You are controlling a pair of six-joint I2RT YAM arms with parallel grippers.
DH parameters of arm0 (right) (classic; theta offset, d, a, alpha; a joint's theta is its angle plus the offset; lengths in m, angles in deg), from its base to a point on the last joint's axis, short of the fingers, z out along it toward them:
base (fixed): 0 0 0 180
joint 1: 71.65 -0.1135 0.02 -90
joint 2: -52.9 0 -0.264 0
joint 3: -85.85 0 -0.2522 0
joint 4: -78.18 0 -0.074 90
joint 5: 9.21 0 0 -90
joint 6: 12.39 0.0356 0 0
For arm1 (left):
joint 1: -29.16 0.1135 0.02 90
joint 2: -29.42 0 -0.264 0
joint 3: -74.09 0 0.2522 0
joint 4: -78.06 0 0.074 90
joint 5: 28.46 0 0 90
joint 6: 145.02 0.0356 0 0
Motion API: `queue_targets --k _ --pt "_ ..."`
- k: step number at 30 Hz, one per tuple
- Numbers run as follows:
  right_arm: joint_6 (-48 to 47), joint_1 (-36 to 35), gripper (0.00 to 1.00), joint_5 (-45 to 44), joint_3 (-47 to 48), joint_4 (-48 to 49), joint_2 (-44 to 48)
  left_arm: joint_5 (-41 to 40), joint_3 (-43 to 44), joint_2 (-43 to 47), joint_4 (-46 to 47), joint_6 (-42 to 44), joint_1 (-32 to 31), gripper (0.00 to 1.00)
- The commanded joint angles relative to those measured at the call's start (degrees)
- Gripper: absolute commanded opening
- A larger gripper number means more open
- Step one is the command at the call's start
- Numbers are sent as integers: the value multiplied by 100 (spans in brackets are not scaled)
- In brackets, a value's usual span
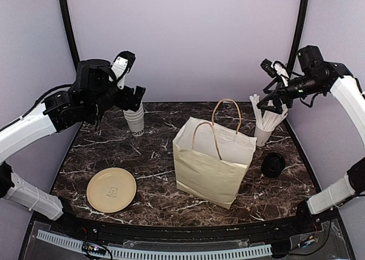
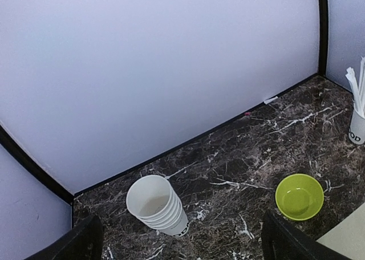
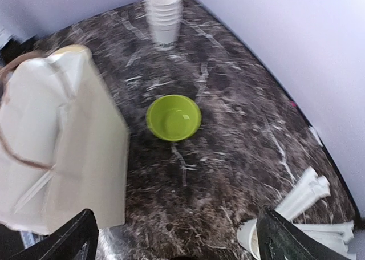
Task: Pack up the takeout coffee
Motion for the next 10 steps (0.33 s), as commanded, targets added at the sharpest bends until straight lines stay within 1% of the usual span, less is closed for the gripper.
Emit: queue_targets --k 1,3,5,7,10 --pt "2095 594 99 -1086 -1008 2482 718 153 -190 531 -425 -609 384 99" --pt "2819 629 99 -1881 -1657 3540 1266 204 -234 575 -546 -678 525 99" --pt "3248 628 99 -2328 -2094 4238 1575 247 -275 614 -613 -686 558 99" --pt "3538 635 99 -2701 -2344 4465 1651 294 -341 687 -603 -687 573 99" --pt "3577 638 99 -2790 -2556 4547 1721 418 -454 752 -523 -857 579 99"
